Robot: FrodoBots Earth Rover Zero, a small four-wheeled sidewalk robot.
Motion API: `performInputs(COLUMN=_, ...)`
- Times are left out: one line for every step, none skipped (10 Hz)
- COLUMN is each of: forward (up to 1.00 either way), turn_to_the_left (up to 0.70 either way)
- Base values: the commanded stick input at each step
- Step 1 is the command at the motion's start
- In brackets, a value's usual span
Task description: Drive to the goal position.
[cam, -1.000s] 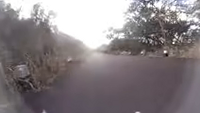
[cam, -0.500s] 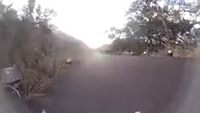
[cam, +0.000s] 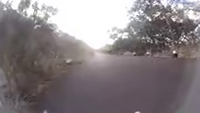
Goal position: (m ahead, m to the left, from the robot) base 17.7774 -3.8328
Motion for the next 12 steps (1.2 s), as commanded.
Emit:
performInputs(forward=0.70, turn_to_the_left=0.00)
performInputs(forward=0.70, turn_to_the_left=0.00)
performInputs(forward=0.70, turn_to_the_left=0.00)
performInputs(forward=0.70, turn_to_the_left=0.00)
performInputs(forward=0.70, turn_to_the_left=0.00)
performInputs(forward=0.70, turn_to_the_left=0.00)
performInputs(forward=0.70, turn_to_the_left=0.00)
performInputs(forward=0.70, turn_to_the_left=0.00)
performInputs(forward=0.70, turn_to_the_left=0.00)
performInputs(forward=0.70, turn_to_the_left=0.00)
performInputs(forward=0.70, turn_to_the_left=0.00)
performInputs(forward=0.70, turn_to_the_left=0.00)
